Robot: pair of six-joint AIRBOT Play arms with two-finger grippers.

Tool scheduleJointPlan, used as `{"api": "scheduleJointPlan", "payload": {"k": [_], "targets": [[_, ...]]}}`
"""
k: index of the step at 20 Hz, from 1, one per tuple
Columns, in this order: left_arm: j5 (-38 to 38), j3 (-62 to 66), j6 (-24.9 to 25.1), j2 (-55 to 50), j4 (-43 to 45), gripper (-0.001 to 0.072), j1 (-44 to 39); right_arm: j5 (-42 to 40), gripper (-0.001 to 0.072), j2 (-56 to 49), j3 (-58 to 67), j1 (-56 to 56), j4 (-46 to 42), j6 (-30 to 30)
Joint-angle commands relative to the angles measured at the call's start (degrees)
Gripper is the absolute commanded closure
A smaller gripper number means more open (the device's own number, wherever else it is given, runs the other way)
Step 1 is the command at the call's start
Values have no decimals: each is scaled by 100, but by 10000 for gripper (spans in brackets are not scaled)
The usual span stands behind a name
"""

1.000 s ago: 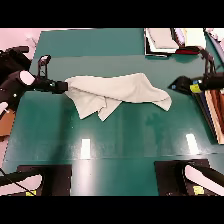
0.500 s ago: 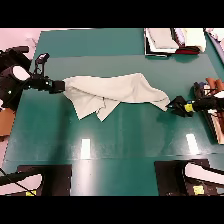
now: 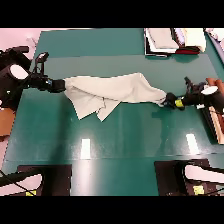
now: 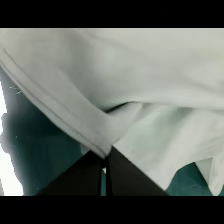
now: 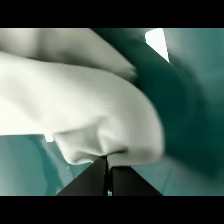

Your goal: Fold the shirts.

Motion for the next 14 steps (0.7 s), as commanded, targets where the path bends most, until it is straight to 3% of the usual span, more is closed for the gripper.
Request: {"api": "scheduleJointPlan", "payload": {"k": [1,9,14], "targets": [[-345,402,17,595,4,683,4,442,692,538,885,240,44,-251],[-70,3403,-2,3047,439,683,4,767,693,2704,4181,-358,42,-201],[-22,4876,-599,3506,848,684,4,1259,693,3333,5318,-1460,42,103]]}}
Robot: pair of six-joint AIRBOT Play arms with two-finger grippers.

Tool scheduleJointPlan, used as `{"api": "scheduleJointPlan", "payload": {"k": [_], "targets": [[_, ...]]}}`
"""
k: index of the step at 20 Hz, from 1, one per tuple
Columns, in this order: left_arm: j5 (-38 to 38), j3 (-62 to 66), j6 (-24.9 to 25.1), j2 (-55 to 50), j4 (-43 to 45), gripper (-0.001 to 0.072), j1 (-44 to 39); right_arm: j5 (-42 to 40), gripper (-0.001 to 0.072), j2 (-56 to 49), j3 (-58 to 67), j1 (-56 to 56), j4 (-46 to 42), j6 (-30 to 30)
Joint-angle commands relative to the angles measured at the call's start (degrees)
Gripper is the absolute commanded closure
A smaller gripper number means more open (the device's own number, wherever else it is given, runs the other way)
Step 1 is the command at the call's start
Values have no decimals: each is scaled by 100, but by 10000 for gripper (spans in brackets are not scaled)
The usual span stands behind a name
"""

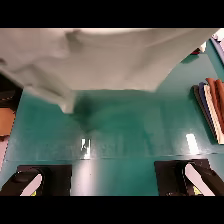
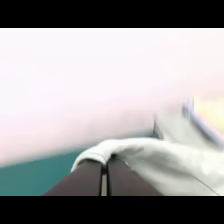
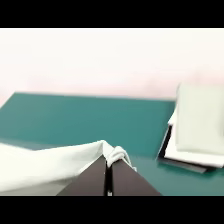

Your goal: Fold the shirts.

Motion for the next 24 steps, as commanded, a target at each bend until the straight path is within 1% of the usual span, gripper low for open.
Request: {"api": "scheduleJointPlan", "payload": {"k": [1,4,6,8,10,11,13,15,17,19,21,23,24], "targets": [[70,1040,-299,284,398,684,4,527,693,323,953,-826,-9,212],[149,1261,-319,280,765,684,4,1231,694,-28,1794,-1449,-2,494],[-81,1080,-472,227,1003,684,4,1517,694,-409,2251,-1449,28,645],[-442,621,-599,31,1084,684,4,1762,694,-813,2422,-1193,31,756],[-909,2,-680,-380,942,684,4,1790,694,-1161,2083,-660,-61,758],[-1047,-323,-745,-629,839,684,4,1810,695,-1329,1816,-343,-291,767],[-1069,-1047,-752,-1220,621,684,4,1991,694,-1812,1224,404,-1021,907],[-1032,-1709,-743,-1902,291,683,4,2065,694,-2315,614,1005,-1687,920],[-1010,-2166,-734,-2695,114,683,4,2048,694,-2942,107,1412,-2118,938],[-929,-2297,-603,-3574,133,683,4,1902,694,-3654,-168,1519,-2098,949],[-688,-2295,-385,-4308,52,683,4,1661,694,-4312,-179,1517,-2048,953],[-341,-2295,-234,-4743,-59,683,4,1351,694,-4743,-33,1469,-2048,953],[-249,-2253,-149,-4870,-79,683,4,1355,694,-4931,170,1460,-2052,953]]}}
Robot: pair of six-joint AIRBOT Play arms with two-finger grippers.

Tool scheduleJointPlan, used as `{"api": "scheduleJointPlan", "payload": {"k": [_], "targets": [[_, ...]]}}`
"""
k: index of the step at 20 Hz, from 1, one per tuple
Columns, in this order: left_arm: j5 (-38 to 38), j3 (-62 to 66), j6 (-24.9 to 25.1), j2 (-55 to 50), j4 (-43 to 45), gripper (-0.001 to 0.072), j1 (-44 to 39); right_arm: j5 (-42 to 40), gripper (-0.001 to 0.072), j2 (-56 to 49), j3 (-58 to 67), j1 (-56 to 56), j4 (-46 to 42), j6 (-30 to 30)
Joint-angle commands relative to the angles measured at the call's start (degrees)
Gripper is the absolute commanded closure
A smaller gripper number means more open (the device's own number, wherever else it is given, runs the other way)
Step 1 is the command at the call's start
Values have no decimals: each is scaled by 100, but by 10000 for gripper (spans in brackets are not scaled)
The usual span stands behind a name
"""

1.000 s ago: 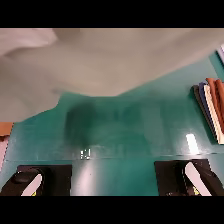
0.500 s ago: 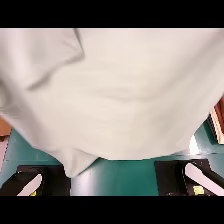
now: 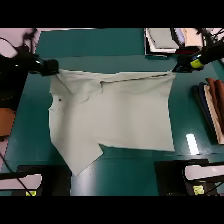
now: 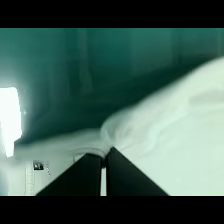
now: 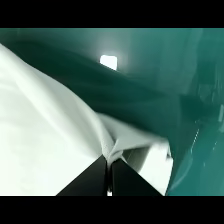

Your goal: Fold the shirts.

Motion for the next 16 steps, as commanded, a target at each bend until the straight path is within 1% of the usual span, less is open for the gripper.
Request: {"api": "scheduleJointPlan", "payload": {"k": [1,3,4,6,8,10,11,16], "targets": [[341,13,415,-767,-160,683,26,-203,694,-826,358,26,-92,11],[203,151,503,-785,-175,683,160,-57,694,-964,804,-20,-129,-17],[20,256,544,-785,-175,683,284,4,694,-940,916,-66,-136,-129],[-459,376,675,-761,-175,683,575,254,694,-826,964,-68,-168,-350],[-977,372,743,-756,-173,683,796,568,694,-715,909,-66,-424,-385],[-1366,328,898,-756,-166,683,876,538,694,-487,498,-33,-610,-387],[-1445,275,935,-754,-133,683,874,474,694,-367,225,-35,-599,-385],[-1532,-245,918,-756,-138,683,811,94,693,214,-1307,-37,-586,-385]]}}
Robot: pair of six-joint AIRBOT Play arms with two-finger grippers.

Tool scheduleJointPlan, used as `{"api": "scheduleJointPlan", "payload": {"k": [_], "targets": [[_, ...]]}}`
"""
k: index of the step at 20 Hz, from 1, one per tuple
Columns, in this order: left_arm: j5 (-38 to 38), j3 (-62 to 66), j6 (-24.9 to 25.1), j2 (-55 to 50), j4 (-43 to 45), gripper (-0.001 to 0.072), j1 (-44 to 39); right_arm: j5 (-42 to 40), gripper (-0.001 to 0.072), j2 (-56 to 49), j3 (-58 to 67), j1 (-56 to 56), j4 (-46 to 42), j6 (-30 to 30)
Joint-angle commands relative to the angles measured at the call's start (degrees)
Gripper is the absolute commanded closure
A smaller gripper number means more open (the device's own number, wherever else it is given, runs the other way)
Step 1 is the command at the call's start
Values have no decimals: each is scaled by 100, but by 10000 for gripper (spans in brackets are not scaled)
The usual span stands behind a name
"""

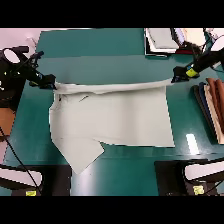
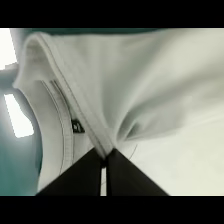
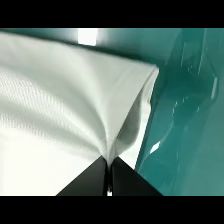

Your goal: Fold the shirts.

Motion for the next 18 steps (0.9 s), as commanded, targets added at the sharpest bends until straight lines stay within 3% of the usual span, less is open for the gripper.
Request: {"api": "scheduleJointPlan", "payload": {"k": [1,7,8,9,10,11,15,18], "targets": [[-280,-398,7,-4,26,683,9,-313,693,385,-994,7,-35,-17],[-433,-820,-278,-4,28,682,9,-732,690,839,-2107,7,13,-11],[-507,-820,-299,-4,28,680,9,-774,623,883,-2192,7,15,-9],[-610,-820,-295,-4,28,515,9,-820,404,911,-2243,7,15,-9],[-706,-820,-295,0,28,244,9,-824,286,918,-2236,7,26,26],[-791,-820,-310,39,42,211,9,-833,280,949,-2238,4,70,26],[-774,-1062,-726,927,385,211,9,-802,280,1515,-2240,13,321,24],[-592,-2420,-817,2310,721,211,9,-844,281,2142,-2238,17,313,24]]}}
